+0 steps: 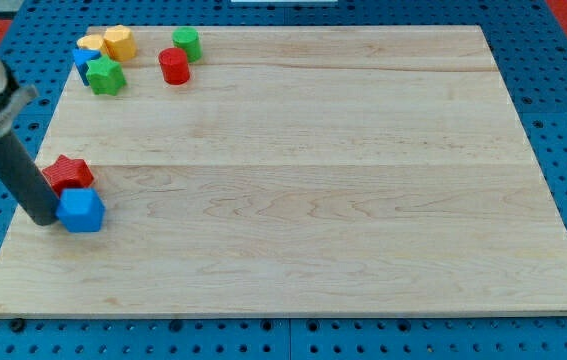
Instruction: Move the blue cube towards bottom right
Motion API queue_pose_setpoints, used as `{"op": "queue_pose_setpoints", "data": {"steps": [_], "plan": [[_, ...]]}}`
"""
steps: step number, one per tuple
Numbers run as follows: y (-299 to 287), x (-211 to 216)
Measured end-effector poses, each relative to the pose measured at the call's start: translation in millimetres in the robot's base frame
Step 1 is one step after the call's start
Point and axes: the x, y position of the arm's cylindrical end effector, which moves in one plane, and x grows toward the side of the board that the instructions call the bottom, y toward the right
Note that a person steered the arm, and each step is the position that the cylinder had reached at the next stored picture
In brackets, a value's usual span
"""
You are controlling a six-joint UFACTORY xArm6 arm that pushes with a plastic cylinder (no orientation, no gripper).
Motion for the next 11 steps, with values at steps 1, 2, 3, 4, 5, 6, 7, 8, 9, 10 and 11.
{"op": "queue_pose_setpoints", "data": {"steps": [1, 2, 3, 4, 5, 6, 7, 8, 9, 10, 11], "plan": [[47, 3], [92, 3], [138, 1], [133, -19], [92, -23], [114, -25], [132, -42], [133, -58], [178, -55], [254, -41], [301, -14]]}}
